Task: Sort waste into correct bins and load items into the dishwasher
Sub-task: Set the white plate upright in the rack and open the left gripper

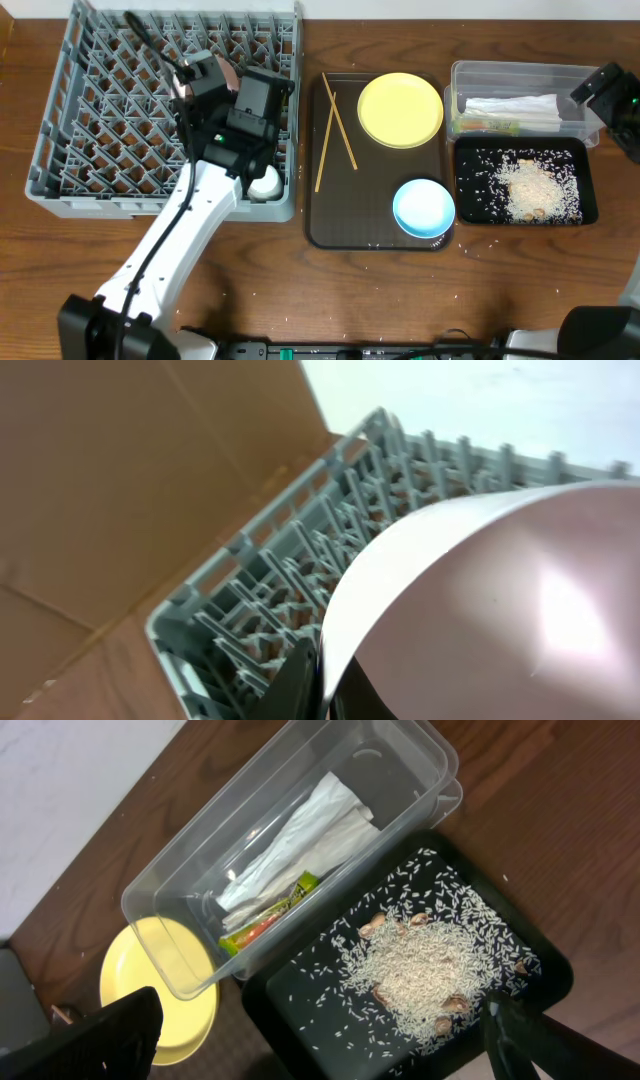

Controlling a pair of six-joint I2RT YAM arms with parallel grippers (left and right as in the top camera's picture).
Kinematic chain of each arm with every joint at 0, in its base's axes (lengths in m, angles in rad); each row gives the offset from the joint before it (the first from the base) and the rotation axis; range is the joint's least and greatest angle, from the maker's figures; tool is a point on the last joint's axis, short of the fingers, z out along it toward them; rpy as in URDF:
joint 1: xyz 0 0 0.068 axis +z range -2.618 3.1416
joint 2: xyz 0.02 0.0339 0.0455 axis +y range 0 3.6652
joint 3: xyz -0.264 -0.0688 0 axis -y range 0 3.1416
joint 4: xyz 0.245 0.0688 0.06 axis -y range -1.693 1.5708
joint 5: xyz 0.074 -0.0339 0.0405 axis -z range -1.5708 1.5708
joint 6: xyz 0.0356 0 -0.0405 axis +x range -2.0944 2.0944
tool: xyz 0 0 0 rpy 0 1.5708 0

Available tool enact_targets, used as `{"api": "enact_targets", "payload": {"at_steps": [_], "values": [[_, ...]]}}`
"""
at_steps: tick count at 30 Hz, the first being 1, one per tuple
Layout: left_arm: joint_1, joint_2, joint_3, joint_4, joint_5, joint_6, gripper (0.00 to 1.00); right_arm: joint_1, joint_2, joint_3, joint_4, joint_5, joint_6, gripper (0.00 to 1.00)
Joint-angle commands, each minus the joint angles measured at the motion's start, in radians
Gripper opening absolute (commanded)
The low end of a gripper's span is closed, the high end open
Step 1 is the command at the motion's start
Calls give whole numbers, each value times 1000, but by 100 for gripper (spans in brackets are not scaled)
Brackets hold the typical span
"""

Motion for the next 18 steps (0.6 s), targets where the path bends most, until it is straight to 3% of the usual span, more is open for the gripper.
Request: {"api": "enact_targets", "payload": {"at_steps": [1, 8, 18], "values": [[-5, 68, 0, 15, -175, -13, 8, -1, 3, 1, -1, 0, 14, 99], [-62, 217, 0, 88, -363, 61, 7, -1, 3, 1, -1, 0, 14, 99], [-138, 362, 0, 130, -373, 74, 7, -1, 3, 1, -1, 0, 14, 99]]}}
